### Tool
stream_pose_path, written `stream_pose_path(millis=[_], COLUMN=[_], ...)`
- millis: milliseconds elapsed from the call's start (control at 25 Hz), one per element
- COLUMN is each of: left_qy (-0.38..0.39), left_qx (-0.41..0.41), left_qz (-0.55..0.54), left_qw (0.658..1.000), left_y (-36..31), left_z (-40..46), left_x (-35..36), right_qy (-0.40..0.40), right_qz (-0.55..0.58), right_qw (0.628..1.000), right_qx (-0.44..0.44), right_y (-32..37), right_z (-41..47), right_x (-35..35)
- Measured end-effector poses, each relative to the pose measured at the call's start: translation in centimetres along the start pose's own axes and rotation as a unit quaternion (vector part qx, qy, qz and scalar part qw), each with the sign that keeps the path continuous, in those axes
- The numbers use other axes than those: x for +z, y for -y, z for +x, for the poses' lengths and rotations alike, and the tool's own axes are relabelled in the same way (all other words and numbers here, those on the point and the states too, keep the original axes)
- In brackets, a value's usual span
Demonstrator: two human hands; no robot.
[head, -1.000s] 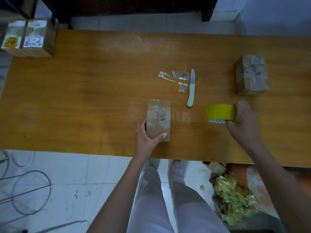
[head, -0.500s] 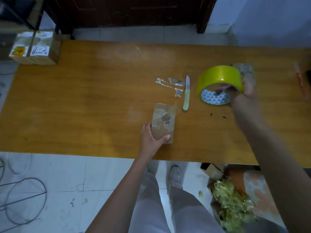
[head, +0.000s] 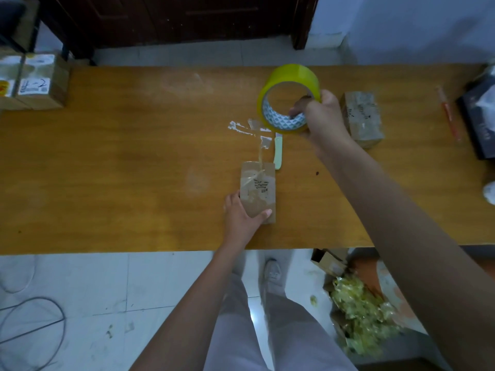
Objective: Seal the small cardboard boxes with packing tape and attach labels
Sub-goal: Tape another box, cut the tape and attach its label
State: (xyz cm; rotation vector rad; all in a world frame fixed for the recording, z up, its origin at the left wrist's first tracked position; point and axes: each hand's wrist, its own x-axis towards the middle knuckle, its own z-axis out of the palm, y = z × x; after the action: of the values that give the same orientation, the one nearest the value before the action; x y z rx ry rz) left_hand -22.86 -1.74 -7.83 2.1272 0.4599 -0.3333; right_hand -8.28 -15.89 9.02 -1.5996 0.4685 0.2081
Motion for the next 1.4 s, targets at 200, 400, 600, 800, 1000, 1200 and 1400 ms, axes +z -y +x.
stream_pose_path(millis=[200, 400, 600, 800, 1000, 1200, 1400], left_qy=[0.008, 0.004, -0.004, -0.023, -0.052, -0.080, -0.070], left_qx=[-0.006, -0.007, -0.007, -0.020, -0.038, -0.060, -0.059], left_qz=[-0.002, -0.003, -0.021, -0.043, -0.064, -0.090, -0.105], left_qw=[1.000, 1.000, 1.000, 0.999, 0.996, 0.991, 0.990], left_y=[0.0, -0.1, -0.1, -0.1, 0.4, 0.8, 0.8], left_z=[0.0, -0.1, -0.1, -0.2, 0.1, 0.5, 0.5], left_x=[-0.1, -0.1, 0.0, -0.2, -1.1, -1.7, -1.9], right_qy=[-0.045, -0.092, -0.126, -0.083, -0.024, -0.017, -0.010], right_qz=[0.076, 0.028, -0.169, -0.226, -0.254, -0.309, -0.392], right_qw=[0.995, 0.995, 0.975, 0.969, 0.967, 0.948, 0.912], right_qx=[0.046, 0.027, -0.076, -0.060, -0.023, -0.077, -0.120], right_y=[-0.8, -2.1, -6.1, -9.0, -11.9, -12.7, -13.2], right_z=[2.0, 1.8, -0.2, -0.4, -0.4, -0.1, 0.6], right_x=[-3.1, -7.7, -13.8, -15.9, -15.0, -13.2, -12.9])
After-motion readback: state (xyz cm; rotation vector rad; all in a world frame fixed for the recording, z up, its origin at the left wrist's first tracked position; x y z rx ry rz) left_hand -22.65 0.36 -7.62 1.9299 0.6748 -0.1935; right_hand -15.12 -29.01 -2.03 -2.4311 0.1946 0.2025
